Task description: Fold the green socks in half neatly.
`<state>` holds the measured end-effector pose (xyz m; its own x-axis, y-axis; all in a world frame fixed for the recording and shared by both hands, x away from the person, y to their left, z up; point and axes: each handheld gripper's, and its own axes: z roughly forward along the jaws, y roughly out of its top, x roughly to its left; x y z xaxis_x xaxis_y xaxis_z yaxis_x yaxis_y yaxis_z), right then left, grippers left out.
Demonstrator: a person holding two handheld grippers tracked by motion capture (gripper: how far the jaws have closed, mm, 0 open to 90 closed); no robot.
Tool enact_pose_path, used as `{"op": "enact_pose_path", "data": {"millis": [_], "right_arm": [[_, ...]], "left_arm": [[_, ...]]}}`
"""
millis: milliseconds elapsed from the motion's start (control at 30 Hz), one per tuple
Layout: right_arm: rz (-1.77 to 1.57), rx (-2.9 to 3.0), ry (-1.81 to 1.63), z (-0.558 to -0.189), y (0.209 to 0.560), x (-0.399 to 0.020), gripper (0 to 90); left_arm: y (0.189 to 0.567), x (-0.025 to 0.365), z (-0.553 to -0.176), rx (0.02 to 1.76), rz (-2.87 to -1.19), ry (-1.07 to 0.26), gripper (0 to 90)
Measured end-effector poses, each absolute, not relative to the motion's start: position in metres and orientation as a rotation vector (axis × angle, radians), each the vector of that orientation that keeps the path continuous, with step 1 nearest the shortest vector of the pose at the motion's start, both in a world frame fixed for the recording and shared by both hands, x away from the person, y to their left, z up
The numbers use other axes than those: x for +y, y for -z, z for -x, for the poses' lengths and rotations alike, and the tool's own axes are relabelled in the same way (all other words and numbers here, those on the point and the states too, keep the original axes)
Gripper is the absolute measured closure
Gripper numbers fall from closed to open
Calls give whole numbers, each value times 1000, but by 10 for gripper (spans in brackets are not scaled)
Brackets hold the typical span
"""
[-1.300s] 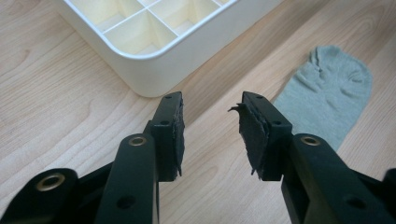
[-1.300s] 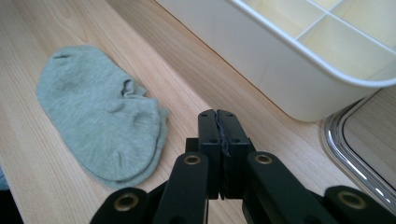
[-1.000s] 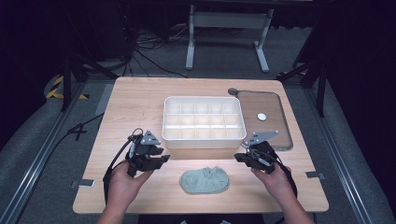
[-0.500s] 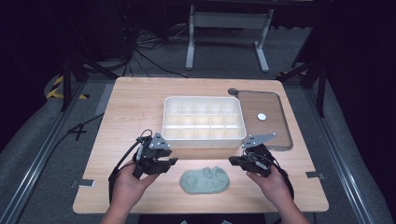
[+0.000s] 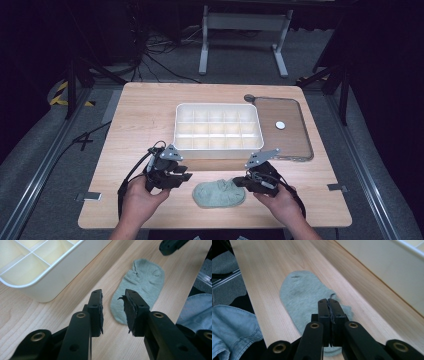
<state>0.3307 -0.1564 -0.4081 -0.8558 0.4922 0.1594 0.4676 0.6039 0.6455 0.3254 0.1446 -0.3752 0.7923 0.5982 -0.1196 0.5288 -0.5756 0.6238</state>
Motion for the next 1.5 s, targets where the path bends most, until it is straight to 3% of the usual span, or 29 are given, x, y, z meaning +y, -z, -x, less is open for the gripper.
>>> {"op": "enact_pose_path", "data": {"millis": [833, 1500], "right_arm": [[-691, 2948, -962, -310, 443, -107, 891], [-699, 2925, -889, -305, 456, -103, 894]], "left_arm": [[387, 129, -327, 860, -2353, -147, 567], [426, 104, -332, 950, -2478, 43, 565]]}}
